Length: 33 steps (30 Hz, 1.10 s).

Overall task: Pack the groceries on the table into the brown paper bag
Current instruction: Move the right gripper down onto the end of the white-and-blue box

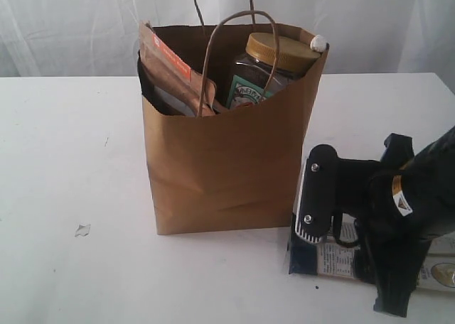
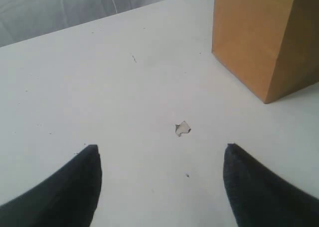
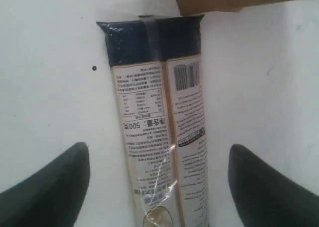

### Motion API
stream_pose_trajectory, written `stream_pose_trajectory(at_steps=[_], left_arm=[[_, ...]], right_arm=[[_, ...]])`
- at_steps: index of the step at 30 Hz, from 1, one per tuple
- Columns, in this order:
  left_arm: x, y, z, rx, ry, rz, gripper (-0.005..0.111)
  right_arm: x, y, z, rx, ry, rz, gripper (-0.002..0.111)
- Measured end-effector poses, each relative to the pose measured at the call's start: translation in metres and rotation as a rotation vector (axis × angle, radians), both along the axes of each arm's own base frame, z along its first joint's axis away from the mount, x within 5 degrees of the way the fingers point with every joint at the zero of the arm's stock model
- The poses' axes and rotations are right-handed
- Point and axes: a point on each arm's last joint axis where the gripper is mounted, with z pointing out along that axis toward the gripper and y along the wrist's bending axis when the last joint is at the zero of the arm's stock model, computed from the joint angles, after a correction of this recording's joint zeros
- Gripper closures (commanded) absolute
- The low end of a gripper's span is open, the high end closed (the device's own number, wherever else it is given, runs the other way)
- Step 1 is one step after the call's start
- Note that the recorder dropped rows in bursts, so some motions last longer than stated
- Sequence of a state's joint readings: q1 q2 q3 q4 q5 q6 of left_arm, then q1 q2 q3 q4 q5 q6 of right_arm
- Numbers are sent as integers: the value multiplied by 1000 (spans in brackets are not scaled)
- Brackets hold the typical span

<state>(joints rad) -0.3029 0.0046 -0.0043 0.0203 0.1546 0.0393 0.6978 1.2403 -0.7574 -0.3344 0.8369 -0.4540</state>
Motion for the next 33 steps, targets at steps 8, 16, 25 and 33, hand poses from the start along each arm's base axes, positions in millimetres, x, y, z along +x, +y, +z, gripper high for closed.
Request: stream_pose_trajectory(at_steps=[8, 16, 25, 33], left_arm=[[0, 0, 0, 0, 0, 0, 36], [0, 0, 0, 0, 0, 0, 36], [0, 0, 0, 0, 0, 0, 36], [0, 0, 0, 0, 0, 0, 36]], right_arm=[[9, 3, -18, 106, 237, -48, 30], [41, -2, -23, 129, 282, -69, 30], [60, 6, -54, 85, 328, -12, 23], [75, 10, -76, 49, 285, 40, 20]])
